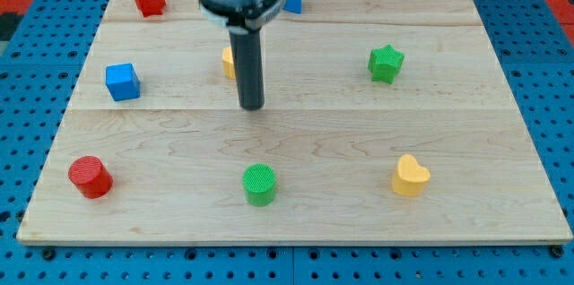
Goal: Push the blue cube into the green star
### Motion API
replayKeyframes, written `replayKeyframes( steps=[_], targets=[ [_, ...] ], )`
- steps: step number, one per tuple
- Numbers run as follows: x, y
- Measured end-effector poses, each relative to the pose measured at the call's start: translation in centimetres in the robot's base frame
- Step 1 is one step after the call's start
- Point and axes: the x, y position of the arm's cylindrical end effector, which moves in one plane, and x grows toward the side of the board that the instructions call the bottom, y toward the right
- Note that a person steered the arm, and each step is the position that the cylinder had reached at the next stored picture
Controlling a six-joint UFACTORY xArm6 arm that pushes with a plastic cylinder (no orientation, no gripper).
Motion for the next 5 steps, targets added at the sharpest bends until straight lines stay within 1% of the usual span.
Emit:
replayKeyframes(
  steps=[3, 4, 5],
  targets=[
    [-1.0, -0.5],
    [-0.6, -1.6],
    [0.3, -7.5]
  ],
)
